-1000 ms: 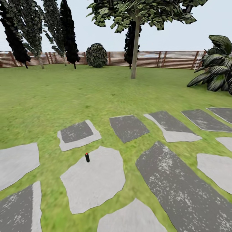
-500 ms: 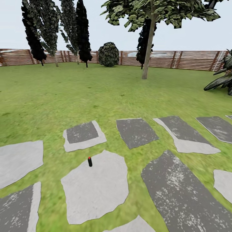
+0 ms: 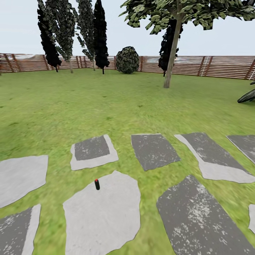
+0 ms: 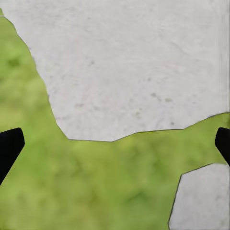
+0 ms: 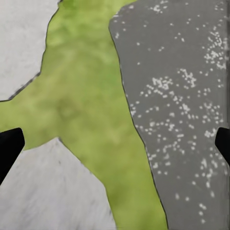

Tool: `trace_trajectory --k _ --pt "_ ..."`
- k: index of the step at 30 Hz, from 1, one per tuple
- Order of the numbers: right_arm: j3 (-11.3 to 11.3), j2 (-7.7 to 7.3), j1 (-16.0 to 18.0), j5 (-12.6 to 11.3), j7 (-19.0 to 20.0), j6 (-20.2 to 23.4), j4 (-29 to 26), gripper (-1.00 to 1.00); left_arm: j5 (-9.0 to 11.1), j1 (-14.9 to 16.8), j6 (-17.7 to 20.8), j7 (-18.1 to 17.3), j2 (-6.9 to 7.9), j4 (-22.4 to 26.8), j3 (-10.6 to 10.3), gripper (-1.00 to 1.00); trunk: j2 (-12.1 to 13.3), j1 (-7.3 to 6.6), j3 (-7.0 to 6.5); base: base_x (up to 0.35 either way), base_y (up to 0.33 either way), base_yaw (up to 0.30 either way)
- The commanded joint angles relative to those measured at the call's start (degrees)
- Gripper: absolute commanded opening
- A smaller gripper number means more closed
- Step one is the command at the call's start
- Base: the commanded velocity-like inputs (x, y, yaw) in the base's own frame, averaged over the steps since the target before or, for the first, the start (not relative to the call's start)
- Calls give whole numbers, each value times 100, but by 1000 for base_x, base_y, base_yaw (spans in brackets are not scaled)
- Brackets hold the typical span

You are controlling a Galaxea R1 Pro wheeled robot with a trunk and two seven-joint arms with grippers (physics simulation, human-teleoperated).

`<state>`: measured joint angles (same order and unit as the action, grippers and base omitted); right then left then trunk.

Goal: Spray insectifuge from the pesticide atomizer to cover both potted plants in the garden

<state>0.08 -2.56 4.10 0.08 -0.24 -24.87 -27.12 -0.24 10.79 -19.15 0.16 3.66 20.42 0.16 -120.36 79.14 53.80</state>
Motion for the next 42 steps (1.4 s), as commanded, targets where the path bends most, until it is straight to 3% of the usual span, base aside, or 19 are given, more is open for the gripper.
trace_trajectory --k 1,42 --pt "1 -3 3 1 -2 -17 5 100 -3 2 -18 2 1 -3 1 100 -2 2 5 237 -201 6" --pt "1 -2 3 1 -2 -17 5 100 -3 2 -18 2 -2 -3 1 100 -2 2 5 213 -214 2"
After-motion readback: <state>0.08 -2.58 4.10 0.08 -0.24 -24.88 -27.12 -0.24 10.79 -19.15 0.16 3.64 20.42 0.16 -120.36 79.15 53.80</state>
